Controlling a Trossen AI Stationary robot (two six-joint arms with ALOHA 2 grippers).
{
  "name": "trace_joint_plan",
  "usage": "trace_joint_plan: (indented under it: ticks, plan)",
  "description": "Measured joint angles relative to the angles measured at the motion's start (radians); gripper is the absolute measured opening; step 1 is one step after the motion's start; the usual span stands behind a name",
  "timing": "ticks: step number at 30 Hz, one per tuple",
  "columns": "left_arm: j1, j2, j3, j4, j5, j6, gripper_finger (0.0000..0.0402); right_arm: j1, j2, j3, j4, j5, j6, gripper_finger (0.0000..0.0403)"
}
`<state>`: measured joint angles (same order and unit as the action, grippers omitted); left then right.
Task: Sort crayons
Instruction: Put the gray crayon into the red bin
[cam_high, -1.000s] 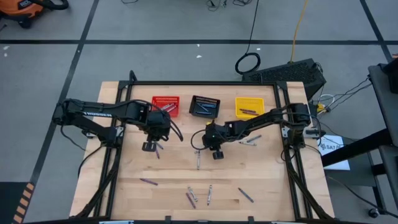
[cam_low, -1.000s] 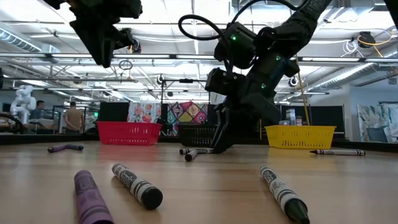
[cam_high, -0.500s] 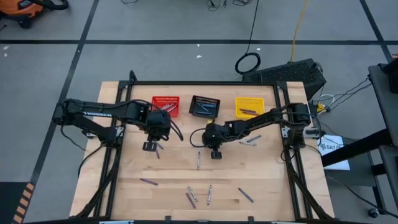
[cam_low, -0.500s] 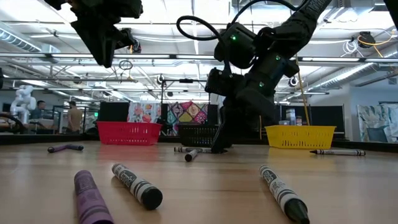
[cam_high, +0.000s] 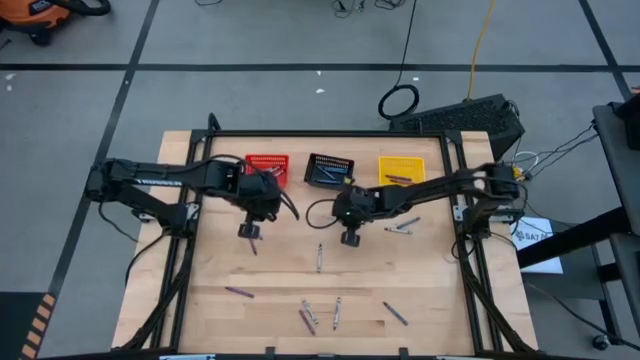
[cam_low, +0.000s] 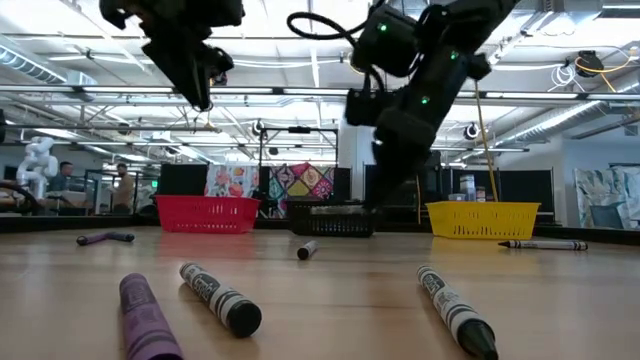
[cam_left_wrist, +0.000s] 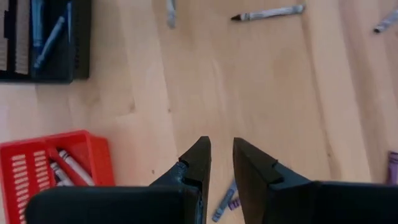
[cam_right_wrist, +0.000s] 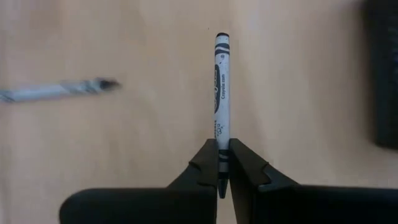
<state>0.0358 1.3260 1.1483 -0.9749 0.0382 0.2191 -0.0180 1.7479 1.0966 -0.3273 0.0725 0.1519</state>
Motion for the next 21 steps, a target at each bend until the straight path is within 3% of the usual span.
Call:
trace_joint_plan:
  ticks: [6, 14, 21]
  plan:
    - [0.050, 0.016, -0.011, -0.017, -0.117, -0.001, 0.0063, 0.018, -0.132, 0.000, -0.076, 0.063, 0.056, 0.0000]
    - [0.091, 0.066, -0.010, -0.010, -0.100, 0.002, 0.0063, 0.052, -0.254, 0.000, -0.011, 0.066, 0.074, 0.0000]
    - [0.095, 0.145, -0.010, -0.005, -0.112, 0.019, 0.0063, 0.065, -0.270, 0.001, -0.010, 0.090, 0.075, 0.0000]
